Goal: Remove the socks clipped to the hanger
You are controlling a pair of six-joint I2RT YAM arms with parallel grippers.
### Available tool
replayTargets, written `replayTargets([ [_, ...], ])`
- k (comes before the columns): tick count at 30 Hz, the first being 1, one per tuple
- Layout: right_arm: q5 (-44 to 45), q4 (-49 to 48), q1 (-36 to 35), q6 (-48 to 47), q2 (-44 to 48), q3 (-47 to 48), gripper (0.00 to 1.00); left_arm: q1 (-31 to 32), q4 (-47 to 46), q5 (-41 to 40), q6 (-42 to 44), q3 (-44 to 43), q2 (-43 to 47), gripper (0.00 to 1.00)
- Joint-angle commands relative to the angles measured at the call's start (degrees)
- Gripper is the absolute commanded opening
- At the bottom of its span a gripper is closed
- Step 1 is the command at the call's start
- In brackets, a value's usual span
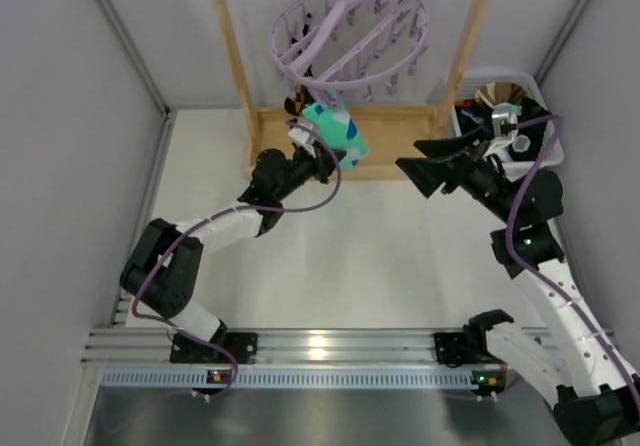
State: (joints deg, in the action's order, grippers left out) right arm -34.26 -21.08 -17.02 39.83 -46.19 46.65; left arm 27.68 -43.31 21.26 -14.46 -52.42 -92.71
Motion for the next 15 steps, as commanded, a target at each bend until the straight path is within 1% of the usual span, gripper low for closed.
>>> replayTargets([
  [1, 6.6, 12.2, -0.1, -6.8, -1.1, 7.5, 0.99, 7.2, -4.9, -19.3, 2.9, 2.4, 5.9, 0.0],
  [2, 9.1, 14.4, -0.2, -7.8, -2.3, 9.1, 0.99, 10.3, -4.5, -23.0, 3.6, 2.5, 6.5, 0.0],
  [3, 10.3, 16.9, -0.2, -9.7, -2.9, 10.5, 1.0, 11.8, -3.3, -30.0, 4.3, 2.5, 6.6, 0.0],
  [4, 12.4, 20.4, -0.2, -10.5, -3.4, 13.4, 0.99, 15.1, -2.4, -33.5, 6.9, 1.3, 6.3, 0.0],
  [5, 13.5, 22.7, -0.1, -11.3, -4.2, 14.9, 1.0, 16.9, -1.1, -36.5, 8.4, 0.5, 5.9, 0.0],
  [6, 14.2, 23.9, -0.2, -12.6, -4.6, 16.2, 0.99, 18.6, 0.7, -43.4, 10.1, -0.6, 5.3, 0.0],
  [7, 15.4, 25.4, -0.2, -13.4, -5.2, 19.3, 1.0, 22.0, 1.5, -45.9, 13.4, -1.5, 3.8, 0.0],
  [8, 15.9, 29.5, -0.3, -14.2, -6.9, 21.4, 0.99, 23.7, 2.4, -48.3, 14.4, -4.0, 2.8, 0.0],
  [9, 17.1, 31.6, -0.3, -15.9, -8.0, 25.6, 0.97, 26.4, 4.3, -53.5, 17.9, -5.4, 0.7, 0.0],
  [10, 18.1, 34.3, -0.4, -17.0, -9.3, 28.0, 0.95, 27.6, 4.9, -55.3, 19.4, -6.6, -0.4, 0.0],
  [11, 19.6, 39.1, -1.2, -18.3, -12.0, 30.4, 0.91, 28.7, 5.4, -57.7, 20.8, -9.2, -1.4, 0.0],
  [12, 21.5, 42.0, -1.9, -21.1, -13.5, 32.9, 0.89, 29.7, 5.7, -60.0, 22.3, -10.3, -2.6, 0.0],
  [13, 26.7, 44.7, -2.8, -22.7, -15.0, 37.8, 0.88, 31.7, 6.2, -64.2, 25.5, -11.7, -4.7, 0.0],
  [14, 29.2, 50.1, -5.2, -24.2, -18.0, 40.4, 0.86, 32.7, 6.4, -66.1, 27.4, -14.2, -6.0, 0.0],
  [15, 31.8, 52.5, -6.7, -26.8, -19.7, 42.9, 0.85, 33.6, 6.4, -67.8, 29.1, -15.7, -7.1, 0.0],
])
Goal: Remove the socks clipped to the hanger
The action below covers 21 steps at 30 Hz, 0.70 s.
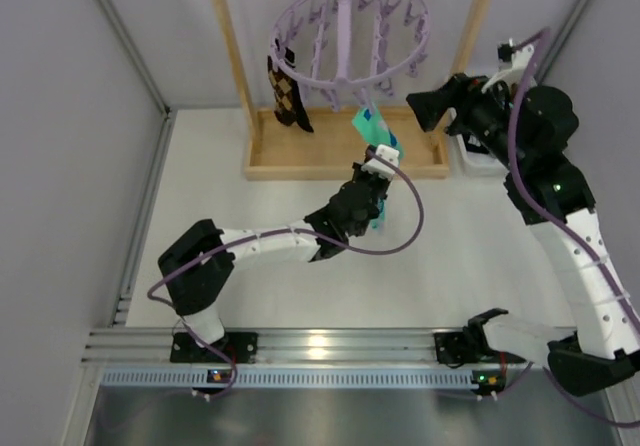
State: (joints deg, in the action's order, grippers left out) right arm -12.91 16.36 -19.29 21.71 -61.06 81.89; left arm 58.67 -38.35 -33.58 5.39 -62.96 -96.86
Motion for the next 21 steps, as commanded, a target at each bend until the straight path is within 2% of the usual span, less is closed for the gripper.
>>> replayTargets([
  [1, 16.5, 17.1, -5.8, -9.8, -6.3, 11.8, 0.84, 4.2, 1.4, -16.0, 12.9, -6.4, -5.4, 0.0],
  [5, 29.8, 23.9, -15.5, -14.1, -13.8, 19.2, 0.8, 6.9, 1.4, -19.3, 19.2, -12.1, -10.6, 0.0],
  [7, 35.2, 25.7, -17.7, -15.6, -17.0, 22.5, 0.78, 7.6, 1.4, -19.9, 21.8, -14.1, -12.6, 0.0],
  [15, 42.2, 30.0, -23.9, -21.2, -29.2, 35.0, 0.67, 8.2, 1.4, -20.3, 24.8, -16.8, -15.6, 0.0],
  [21, 45.7, 29.3, -25.7, -24.7, -35.2, 39.0, 0.61, 8.6, 1.4, -20.1, 25.1, -16.9, -16.0, 0.0],
])
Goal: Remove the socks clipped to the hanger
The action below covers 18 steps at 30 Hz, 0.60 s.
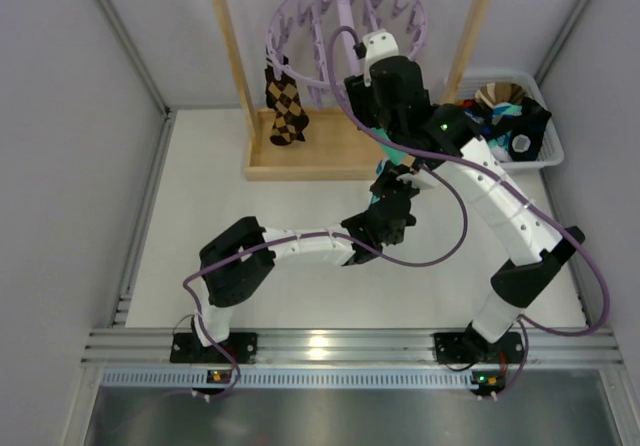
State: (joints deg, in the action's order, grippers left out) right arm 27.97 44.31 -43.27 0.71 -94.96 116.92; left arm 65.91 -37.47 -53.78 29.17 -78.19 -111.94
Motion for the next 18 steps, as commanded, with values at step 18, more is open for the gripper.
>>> replayTargets([
  [18, 13.5, -8.9, -2.5, -9.9, -4.4, -1.3, 0.54, 2.0, 0.6, 1.0, 0.5, -1.9, 0.2, 0.0],
])
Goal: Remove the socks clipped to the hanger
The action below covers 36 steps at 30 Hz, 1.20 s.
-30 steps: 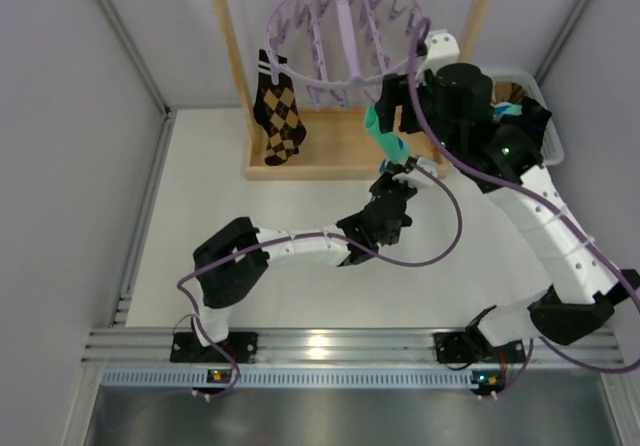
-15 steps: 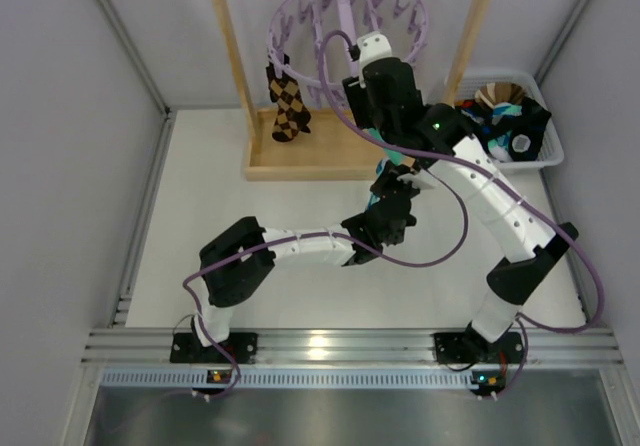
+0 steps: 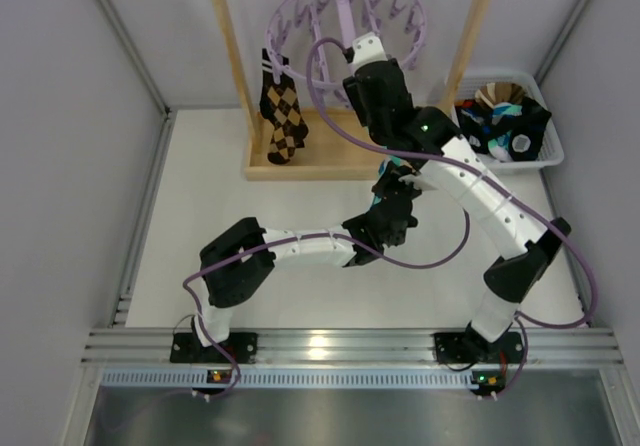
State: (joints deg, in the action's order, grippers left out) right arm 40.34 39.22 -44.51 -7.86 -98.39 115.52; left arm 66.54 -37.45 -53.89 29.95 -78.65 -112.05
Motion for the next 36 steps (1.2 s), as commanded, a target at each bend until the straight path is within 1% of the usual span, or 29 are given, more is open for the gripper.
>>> replayTargets([
  [1, 1.1, -3.8, -1.5, -1.3, -1.2, 0.1, 0.54, 1.4, 0.5, 1.2, -0.4, -1.4, 0.4, 0.0],
  [6, 2.3, -7.6, -1.6, -2.3, -1.3, -1.8, 0.54, 1.5, 0.6, 1.2, -0.4, -1.2, 1.0, 0.0],
  [8, 2.5, -9.2, -1.6, -2.7, -1.3, -2.1, 0.49, 1.6, 0.6, 1.2, -0.4, -0.8, 1.2, 0.0],
  [9, 2.6, -9.8, -1.6, -2.8, -1.3, -2.2, 0.46, 1.7, 0.5, 1.3, -0.8, -0.7, 1.2, 0.0],
  [10, 2.6, -10.0, -1.6, -2.9, -1.3, -2.2, 0.4, 1.7, 0.5, 1.4, -0.9, -0.5, 1.4, 0.0],
  [12, 2.8, -10.8, -1.7, -3.0, -1.3, -2.2, 0.36, 1.7, 0.6, 1.6, -1.7, -0.1, 1.7, 0.0],
  [13, 2.8, -11.2, -1.7, -3.0, -1.2, -2.5, 0.26, 1.7, 0.8, 2.2, -2.2, 0.1, 1.7, 0.0],
  [14, 2.8, -11.5, -1.9, -3.1, -0.9, -2.8, 0.22, 1.7, 1.1, 2.6, -2.7, 0.3, 2.0, 0.0],
  [19, 1.2, -12.6, -2.6, -2.6, -0.1, -3.4, 0.15, 1.0, 5.6, 5.9, -9.0, 1.5, 3.2, 0.0],
  [21, 0.1, -12.6, -2.8, -2.3, 0.1, -3.7, 0.16, 0.3, 6.3, 6.4, -12.6, 3.0, 5.2, 0.0],
  [22, -0.3, -12.3, -2.7, -1.7, 0.3, -3.7, 0.18, 0.1, 6.3, 6.9, -13.5, 4.9, 6.0, 0.0],
  [23, -0.9, -12.2, -2.6, -1.3, 0.3, -3.9, 0.29, 0.0, 6.6, 7.6, -15.7, 5.5, 7.8, 0.0],
  [24, -3.2, -11.5, -2.4, -0.7, 0.6, -3.9, 0.35, -0.1, 8.4, 8.4, -16.9, 6.2, 8.8, 0.0],
  [25, -4.6, -10.1, -2.3, 0.9, 0.7, -3.9, 0.5, -0.2, 10.0, 9.1, -18.5, 7.4, 9.8, 0.0],
  [26, -5.7, -9.3, -2.2, 1.9, 1.0, -4.1, 0.55, -0.4, 11.3, 10.0, -20.3, 8.2, 12.4, 0.0],
  [28, -10.9, -7.9, -1.6, 4.8, 2.8, -4.6, 0.6, -1.1, 16.3, 15.4, -26.7, 9.9, 15.4, 0.0],
  [29, -13.0, -7.3, -1.2, 5.9, 3.8, -6.2, 0.66, -2.3, 17.8, 18.4, -32.2, 12.4, 18.6, 0.0],
  [30, -17.1, -7.6, -0.5, 6.9, 6.6, -7.5, 0.69, -3.2, 20.2, 23.4, -34.9, 13.7, 20.2, 0.0],
  [31, -22.4, -7.9, 0.0, 9.6, 9.7, -10.3, 0.76, -5.3, 21.0, 29.6, -40.1, 17.0, 23.5, 0.0],
  [32, -25.6, -8.0, 0.8, 10.5, 9.7, -11.6, 0.78, -6.4, 21.6, 29.6, -42.2, 18.6, 25.1, 0.0],
  [33, -28.2, -8.1, 2.7, 11.6, 12.6, -12.9, 0.81, -7.6, 22.0, 34.7, -44.3, 20.6, 26.7, 0.0],
  [34, -30.6, -8.3, 3.9, 13.5, 14.0, -15.5, 0.84, -8.9, 22.7, 36.8, -46.4, 22.2, 29.7, 0.0],
  [35, -34.3, -9.1, 5.0, 14.1, 15.5, -16.9, 0.86, -11.5, 22.9, 39.0, -49.9, 23.7, 31.0, 0.0],
  [36, -36.2, -9.5, 6.8, 14.7, 18.6, -18.4, 0.88, -12.8, 23.1, 41.4, -51.4, 27.0, 32.4, 0.0],
])
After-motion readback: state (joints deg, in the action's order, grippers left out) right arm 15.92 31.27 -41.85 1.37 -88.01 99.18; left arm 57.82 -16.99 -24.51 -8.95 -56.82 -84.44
